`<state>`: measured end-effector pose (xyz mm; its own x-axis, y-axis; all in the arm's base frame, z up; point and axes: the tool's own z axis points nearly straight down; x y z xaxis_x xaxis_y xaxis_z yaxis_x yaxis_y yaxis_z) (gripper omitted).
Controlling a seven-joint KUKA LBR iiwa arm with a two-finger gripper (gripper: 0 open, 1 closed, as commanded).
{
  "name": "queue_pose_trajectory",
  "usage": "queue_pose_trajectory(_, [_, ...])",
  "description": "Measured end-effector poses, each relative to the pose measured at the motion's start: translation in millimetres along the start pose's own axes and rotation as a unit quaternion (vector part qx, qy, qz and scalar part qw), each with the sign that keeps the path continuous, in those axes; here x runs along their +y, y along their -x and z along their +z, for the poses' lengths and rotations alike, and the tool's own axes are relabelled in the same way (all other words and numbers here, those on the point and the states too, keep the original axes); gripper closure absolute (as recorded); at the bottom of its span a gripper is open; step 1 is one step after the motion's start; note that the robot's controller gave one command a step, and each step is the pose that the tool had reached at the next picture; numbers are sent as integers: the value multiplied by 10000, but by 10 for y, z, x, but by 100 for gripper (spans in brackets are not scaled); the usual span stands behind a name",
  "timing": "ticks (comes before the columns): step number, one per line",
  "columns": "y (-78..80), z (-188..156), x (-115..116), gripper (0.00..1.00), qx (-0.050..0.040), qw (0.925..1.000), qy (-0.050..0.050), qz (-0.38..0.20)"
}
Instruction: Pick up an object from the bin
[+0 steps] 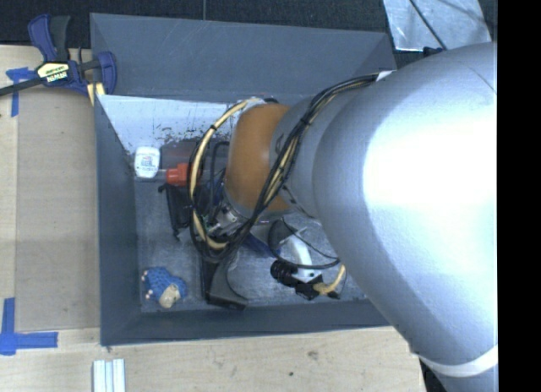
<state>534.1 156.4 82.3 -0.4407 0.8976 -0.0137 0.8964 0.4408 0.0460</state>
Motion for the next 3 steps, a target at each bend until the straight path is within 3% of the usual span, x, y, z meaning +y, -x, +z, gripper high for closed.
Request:
queue_pose_trajectory(1, [55,-203,61,100,13,9999,-122,-6])
queue_pose_trajectory(2, [84,-663,92,100,58,9998,-204,-19])
queue_pose_trajectory(3, [89,-716,99,100,62,9997,-220,-47])
